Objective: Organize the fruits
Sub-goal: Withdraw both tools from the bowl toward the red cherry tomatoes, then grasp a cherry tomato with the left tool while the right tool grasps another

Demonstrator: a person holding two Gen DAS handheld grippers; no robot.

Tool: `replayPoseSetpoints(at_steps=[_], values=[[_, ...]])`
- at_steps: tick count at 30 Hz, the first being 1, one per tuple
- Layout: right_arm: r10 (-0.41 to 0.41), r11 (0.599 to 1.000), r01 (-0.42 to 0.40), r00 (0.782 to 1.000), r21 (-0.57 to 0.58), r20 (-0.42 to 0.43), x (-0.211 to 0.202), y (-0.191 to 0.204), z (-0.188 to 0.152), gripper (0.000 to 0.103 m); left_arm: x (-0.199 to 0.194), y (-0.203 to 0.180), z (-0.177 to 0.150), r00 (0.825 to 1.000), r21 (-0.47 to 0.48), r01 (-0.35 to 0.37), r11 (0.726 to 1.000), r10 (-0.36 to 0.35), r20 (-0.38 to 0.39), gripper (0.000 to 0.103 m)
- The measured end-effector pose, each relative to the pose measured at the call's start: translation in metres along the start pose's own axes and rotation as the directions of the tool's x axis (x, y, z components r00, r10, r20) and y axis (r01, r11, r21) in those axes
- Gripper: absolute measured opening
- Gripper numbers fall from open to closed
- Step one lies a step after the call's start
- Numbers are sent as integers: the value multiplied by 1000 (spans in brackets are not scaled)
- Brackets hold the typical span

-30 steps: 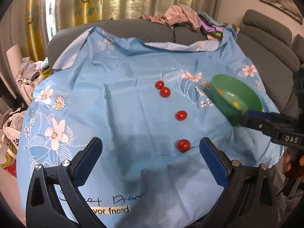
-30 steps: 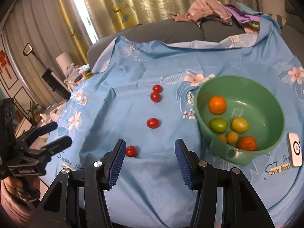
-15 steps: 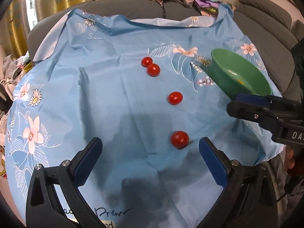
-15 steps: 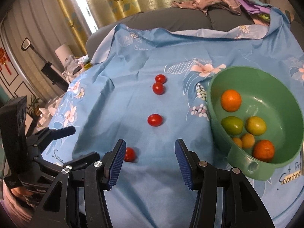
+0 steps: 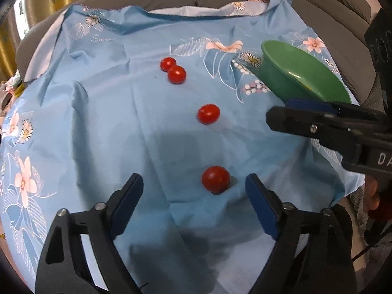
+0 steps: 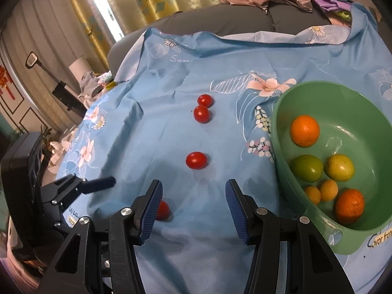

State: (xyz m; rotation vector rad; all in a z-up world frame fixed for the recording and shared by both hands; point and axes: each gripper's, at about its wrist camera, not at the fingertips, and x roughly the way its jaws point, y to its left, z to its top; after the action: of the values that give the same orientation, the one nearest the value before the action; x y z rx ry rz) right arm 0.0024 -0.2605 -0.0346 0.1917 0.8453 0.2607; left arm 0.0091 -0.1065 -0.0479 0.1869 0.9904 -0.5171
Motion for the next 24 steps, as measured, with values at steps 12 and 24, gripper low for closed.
replayPoseSetpoints(at_steps=[12,24], values=[[23,1000,-23,1000,6,-9,10,-7,0,54,16,-5,3,998,2,41,999,-41,-48,49],[25,999,-26,1000,-35,-19,23,1,10,54,29,-5,6,994,36,68,997,-64,-94,28]])
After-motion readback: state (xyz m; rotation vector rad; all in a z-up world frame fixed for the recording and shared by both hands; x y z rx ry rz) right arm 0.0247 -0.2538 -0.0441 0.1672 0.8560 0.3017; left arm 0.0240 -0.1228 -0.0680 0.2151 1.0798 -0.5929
